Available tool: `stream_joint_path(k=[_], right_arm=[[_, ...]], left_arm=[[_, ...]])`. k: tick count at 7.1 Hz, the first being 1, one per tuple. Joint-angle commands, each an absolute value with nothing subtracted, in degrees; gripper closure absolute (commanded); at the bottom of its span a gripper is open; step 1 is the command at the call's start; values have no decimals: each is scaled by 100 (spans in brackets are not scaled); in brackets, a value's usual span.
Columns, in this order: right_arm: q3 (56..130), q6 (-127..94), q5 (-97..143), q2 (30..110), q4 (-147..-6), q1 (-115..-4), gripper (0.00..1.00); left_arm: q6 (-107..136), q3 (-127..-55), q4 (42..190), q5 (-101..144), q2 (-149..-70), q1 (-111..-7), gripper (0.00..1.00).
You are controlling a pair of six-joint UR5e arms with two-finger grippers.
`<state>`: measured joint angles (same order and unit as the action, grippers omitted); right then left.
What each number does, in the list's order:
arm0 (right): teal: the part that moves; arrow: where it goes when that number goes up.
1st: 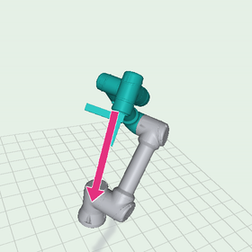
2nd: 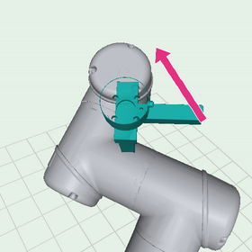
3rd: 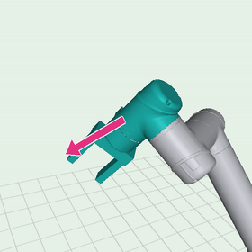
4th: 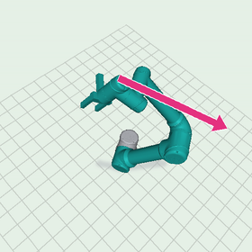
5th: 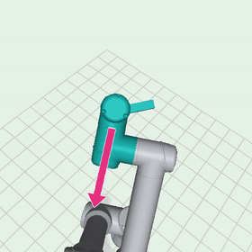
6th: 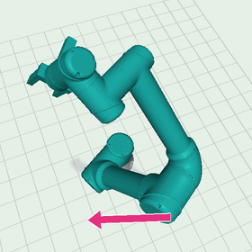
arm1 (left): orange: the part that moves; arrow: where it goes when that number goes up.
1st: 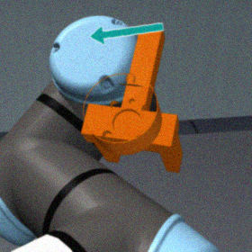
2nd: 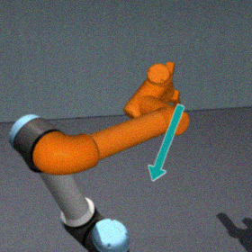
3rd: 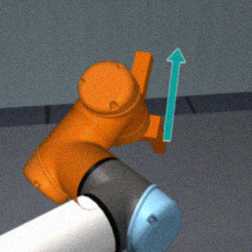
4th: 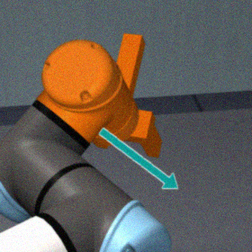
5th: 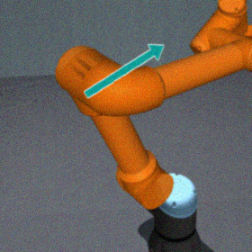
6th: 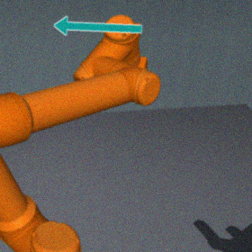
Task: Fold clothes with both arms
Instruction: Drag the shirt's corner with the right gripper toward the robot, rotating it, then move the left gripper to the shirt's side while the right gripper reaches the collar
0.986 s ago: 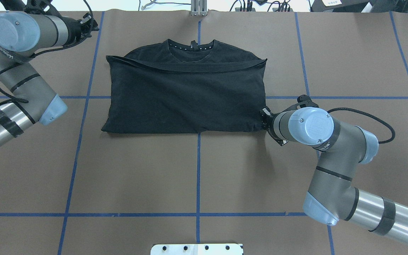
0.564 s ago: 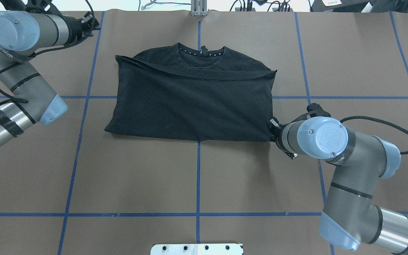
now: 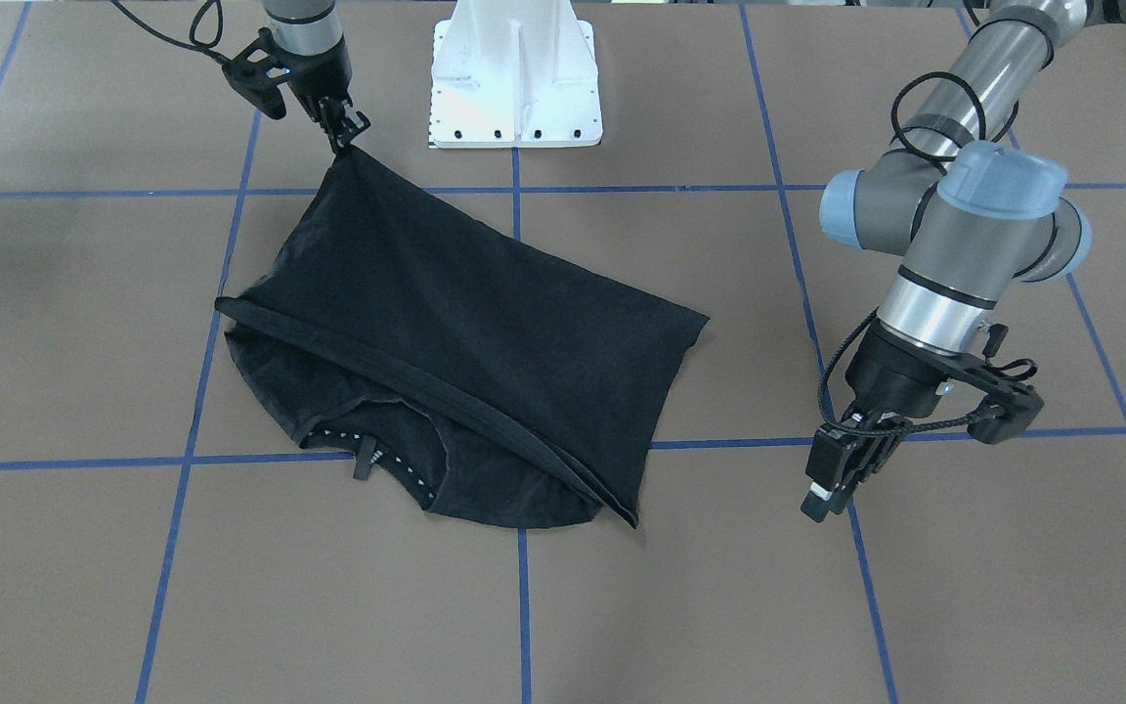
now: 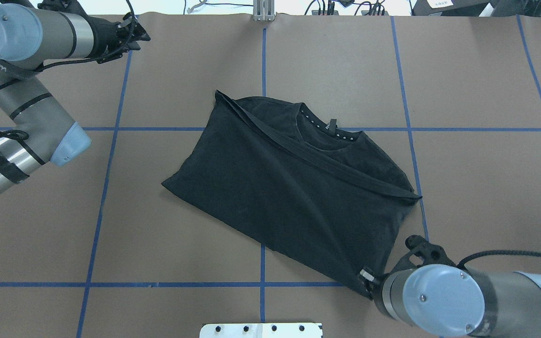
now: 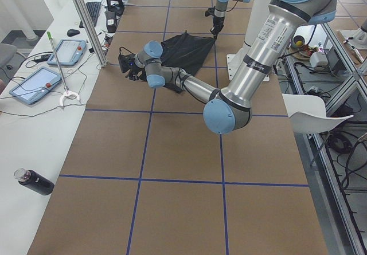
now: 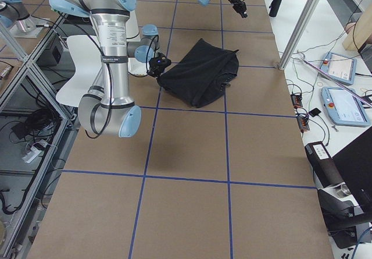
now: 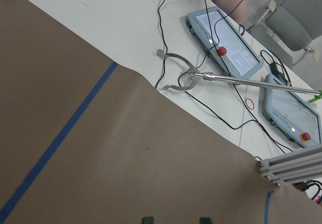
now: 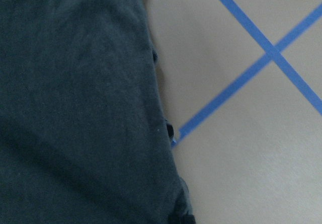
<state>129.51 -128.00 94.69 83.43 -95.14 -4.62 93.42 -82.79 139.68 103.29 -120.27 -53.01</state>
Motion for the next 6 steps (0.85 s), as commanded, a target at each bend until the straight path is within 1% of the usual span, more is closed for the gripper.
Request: stream_joint_path(k=[1,2,3,4,5,6], right_arm=[[13087,-12832,9685,8394,-9659,157,1],[13104,-12832,9677,8367,-9650,106,0],[13096,-12832,9607,8341,-9642,-216,0],[13078,-12789,9598,7914,-9624,-924,0],[12895,-12718,9641,7249,-9659,-1671,0],[12598,-12431,9668,6790,-9642,-2375,0]], left_arm=[[9623,-8646,13940,10931,-11997,-5265,58],[9894,-8683,13913,10977,-11988,-5247,58],[9940,-8753,13835,10951,-11919,-5064,57],[9940,-8971,13521,10925,-11718,-4941,55],[9949,-9513,12839,10846,-11507,-4670,44],[10236,-9910,12484,10289,-11279,-4171,29]])
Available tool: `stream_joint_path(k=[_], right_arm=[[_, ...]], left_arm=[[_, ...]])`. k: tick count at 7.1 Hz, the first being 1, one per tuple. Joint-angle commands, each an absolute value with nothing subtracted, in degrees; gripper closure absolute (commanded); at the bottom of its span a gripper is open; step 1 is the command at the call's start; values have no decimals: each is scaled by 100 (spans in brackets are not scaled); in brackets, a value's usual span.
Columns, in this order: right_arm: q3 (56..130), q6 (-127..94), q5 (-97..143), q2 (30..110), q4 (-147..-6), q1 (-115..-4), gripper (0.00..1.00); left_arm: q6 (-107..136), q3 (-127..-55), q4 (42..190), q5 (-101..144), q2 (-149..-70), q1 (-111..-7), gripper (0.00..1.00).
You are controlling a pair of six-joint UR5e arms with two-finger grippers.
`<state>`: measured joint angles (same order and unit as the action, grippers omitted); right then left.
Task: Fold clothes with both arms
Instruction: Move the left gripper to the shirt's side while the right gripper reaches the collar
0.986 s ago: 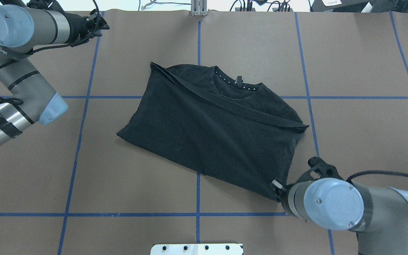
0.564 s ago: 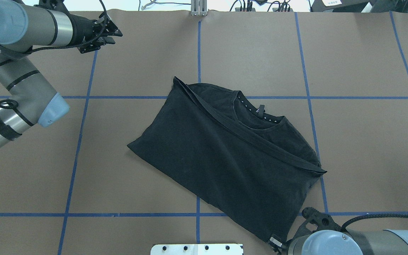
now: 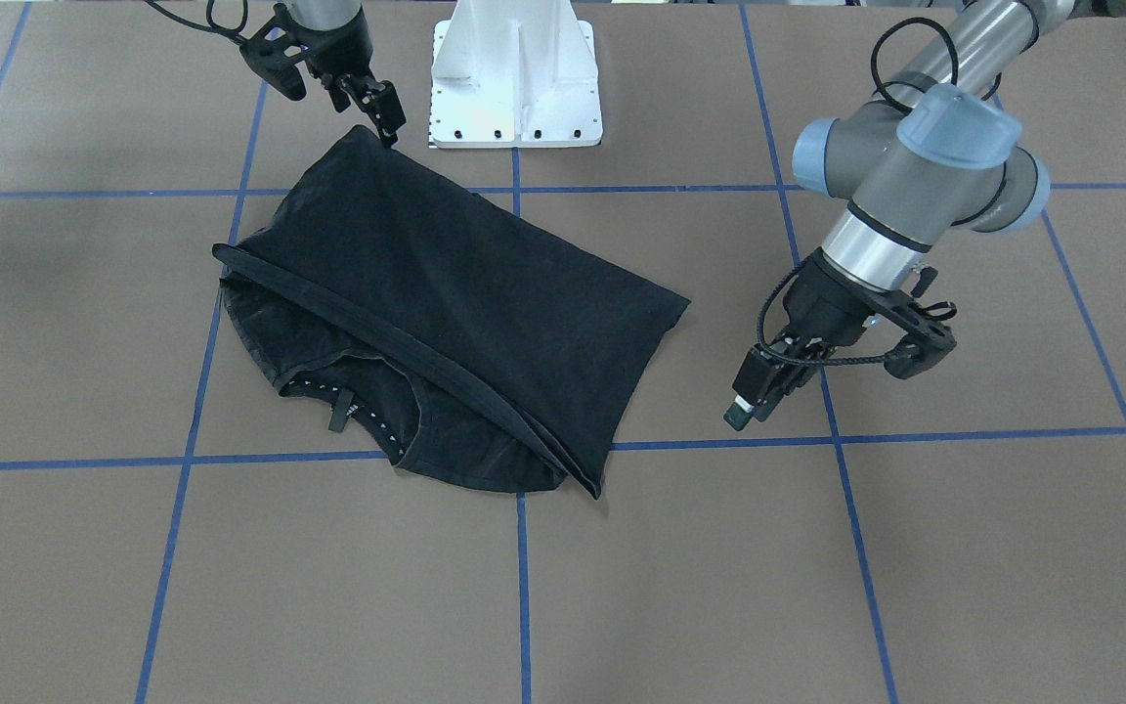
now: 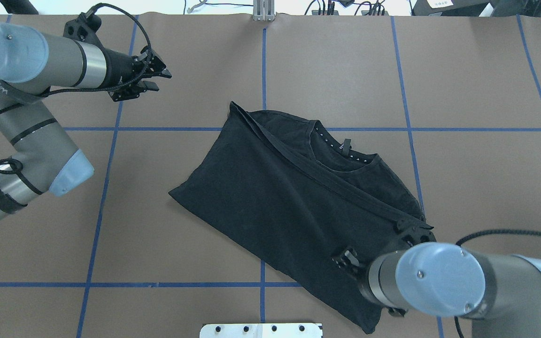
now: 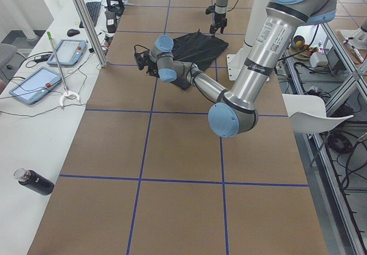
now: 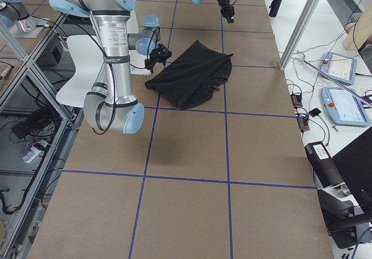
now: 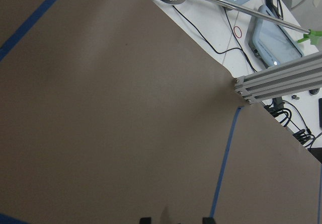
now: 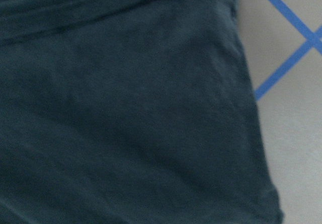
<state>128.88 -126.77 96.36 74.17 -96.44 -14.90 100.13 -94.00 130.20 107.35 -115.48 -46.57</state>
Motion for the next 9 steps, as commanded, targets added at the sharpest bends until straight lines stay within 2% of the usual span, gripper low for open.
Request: stream_joint_path(k=[1,4,9], right_arm=[[12412,-11958,9677,6585,-9598,-2895,0],[11403,-11180,9651,6434,-8565,-3646,0],[11048,-11118,9633,6425,-8534,-3753,0]], left_arm=[[10405,-10288,12359,9927,-10885,-3618,31],[10459,-10572,11473,9633,-10766,-2981,31],[10749,-10372,11470,9571,-10793,-2628,36]])
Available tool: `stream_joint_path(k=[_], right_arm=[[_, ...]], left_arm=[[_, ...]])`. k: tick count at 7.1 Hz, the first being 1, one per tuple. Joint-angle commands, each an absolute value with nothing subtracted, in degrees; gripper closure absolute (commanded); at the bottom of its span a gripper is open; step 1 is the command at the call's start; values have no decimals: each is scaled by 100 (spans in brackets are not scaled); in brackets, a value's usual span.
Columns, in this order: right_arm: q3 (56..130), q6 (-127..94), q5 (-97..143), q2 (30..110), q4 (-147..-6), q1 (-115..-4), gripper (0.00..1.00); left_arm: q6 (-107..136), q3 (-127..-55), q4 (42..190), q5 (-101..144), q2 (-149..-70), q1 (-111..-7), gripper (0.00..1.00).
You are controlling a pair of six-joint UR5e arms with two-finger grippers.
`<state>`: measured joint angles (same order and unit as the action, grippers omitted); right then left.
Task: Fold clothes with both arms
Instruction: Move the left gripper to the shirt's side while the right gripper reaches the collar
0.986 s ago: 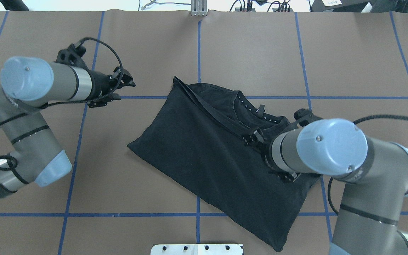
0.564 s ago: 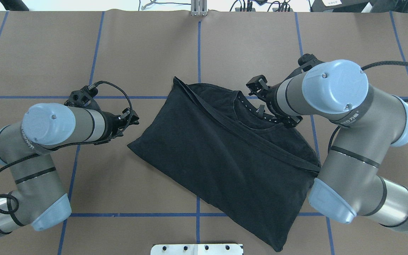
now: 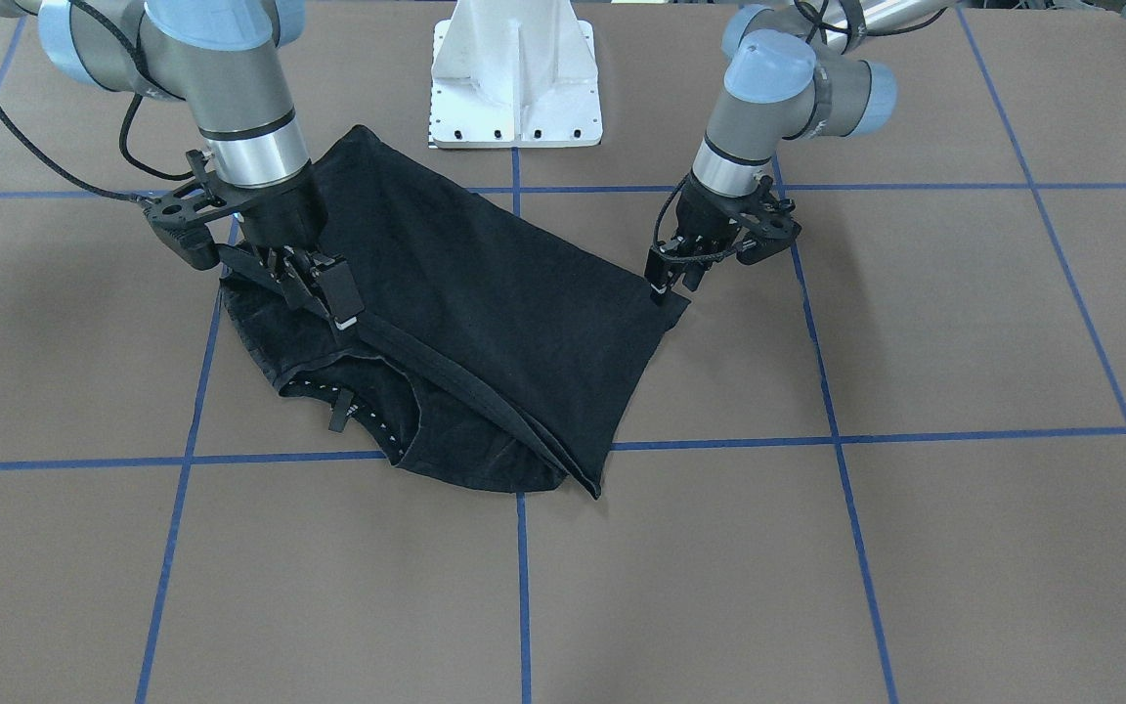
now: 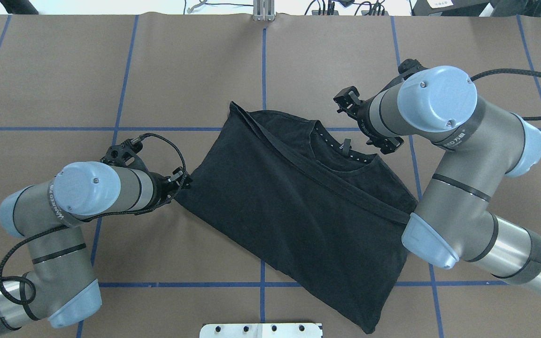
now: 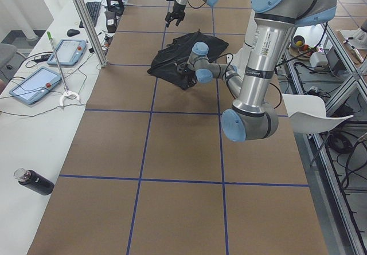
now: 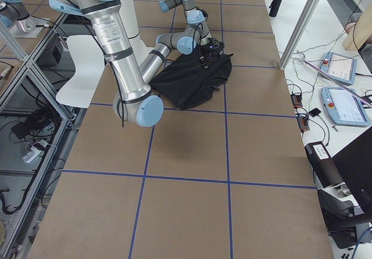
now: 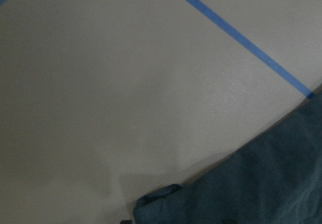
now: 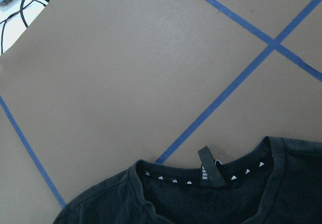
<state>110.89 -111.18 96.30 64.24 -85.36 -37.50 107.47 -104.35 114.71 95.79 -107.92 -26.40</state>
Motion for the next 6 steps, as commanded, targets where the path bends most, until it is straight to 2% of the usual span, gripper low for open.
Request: stream_joint_path(k=[1,4,5,6], right_arm=[[11039,-11101,9624,6434,-8543,-3762,0],[10995,-11013,9615,6434,-8543,-3762,0],[10995,-11013,9615,6434,-8552,-3770,0],[10995,-11013,9615,6434,-8560,-3771,0]], left_arm=[[10740,-10345,11470,9571,-10819,-2628,38],[10731,-10143,11496,9571,-10837,-2602,43],[10749,-10143,11487,9545,-10889,-2610,59],[10749,-10125,11496,9475,-10916,-2610,97]])
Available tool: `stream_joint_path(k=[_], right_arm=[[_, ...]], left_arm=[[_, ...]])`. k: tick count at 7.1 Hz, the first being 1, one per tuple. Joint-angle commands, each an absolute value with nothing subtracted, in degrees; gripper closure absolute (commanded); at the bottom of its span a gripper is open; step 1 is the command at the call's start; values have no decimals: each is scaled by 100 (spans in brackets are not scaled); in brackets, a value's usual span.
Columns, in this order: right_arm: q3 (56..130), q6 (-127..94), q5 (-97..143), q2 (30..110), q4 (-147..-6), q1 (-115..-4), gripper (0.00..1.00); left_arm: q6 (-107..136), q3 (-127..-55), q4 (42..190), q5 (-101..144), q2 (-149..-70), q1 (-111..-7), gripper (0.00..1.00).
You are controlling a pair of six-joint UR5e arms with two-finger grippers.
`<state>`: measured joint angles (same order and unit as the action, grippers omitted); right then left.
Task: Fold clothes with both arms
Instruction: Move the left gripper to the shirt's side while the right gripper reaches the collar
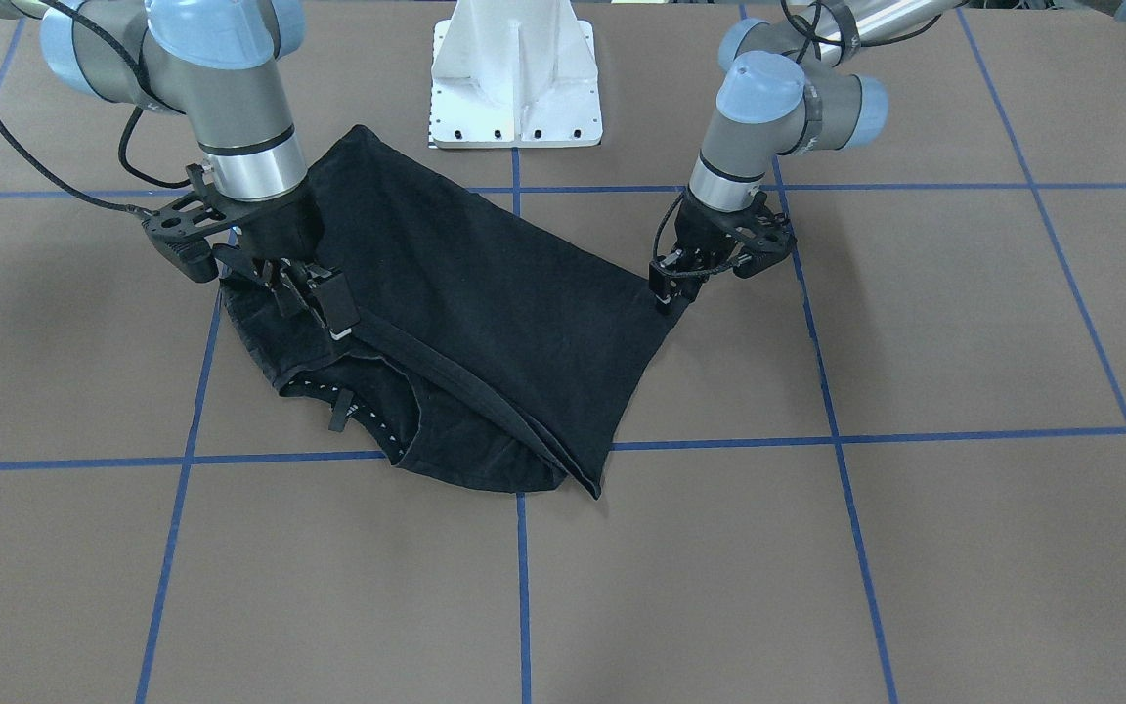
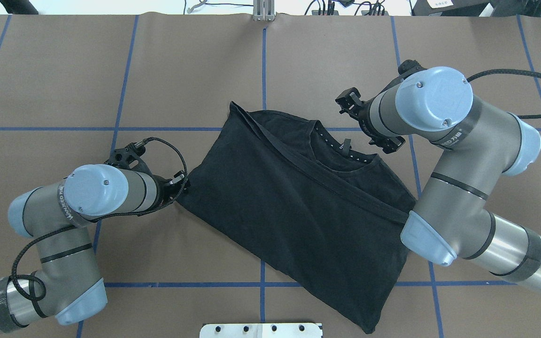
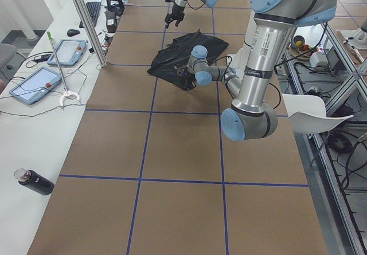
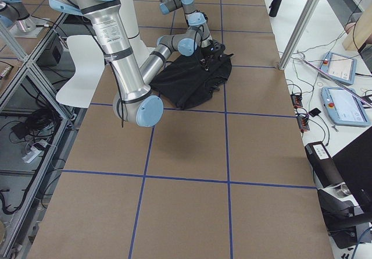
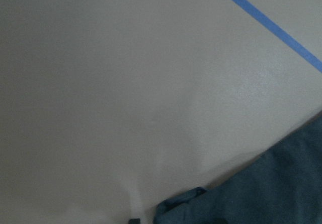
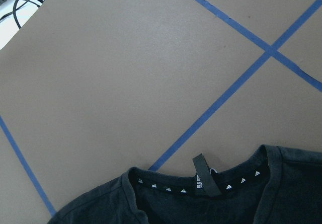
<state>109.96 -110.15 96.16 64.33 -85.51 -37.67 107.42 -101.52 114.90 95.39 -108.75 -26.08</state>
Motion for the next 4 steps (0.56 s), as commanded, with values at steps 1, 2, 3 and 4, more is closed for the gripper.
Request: stream_joint_path(k=[1,2,3,4], right_arm=[[10969,-11013,9615,6425,-8552,-3771,0],[10943,-11004,9615,6434,-8552,-3771,0],[10916,-11004,9615,6434,-8552,-3788,0],[10907,-11004,9615,6425,-8552,-3788,0]], left_arm=[[10714,-10116,11505,9466,-10907,-2619,100],[10679,-10195,11514,9266,-10907,-2637,100],[10496,-10187,11514,9064,-10907,-2724,100],[9798,-10126,11583,9062,-11038,-3029,100]])
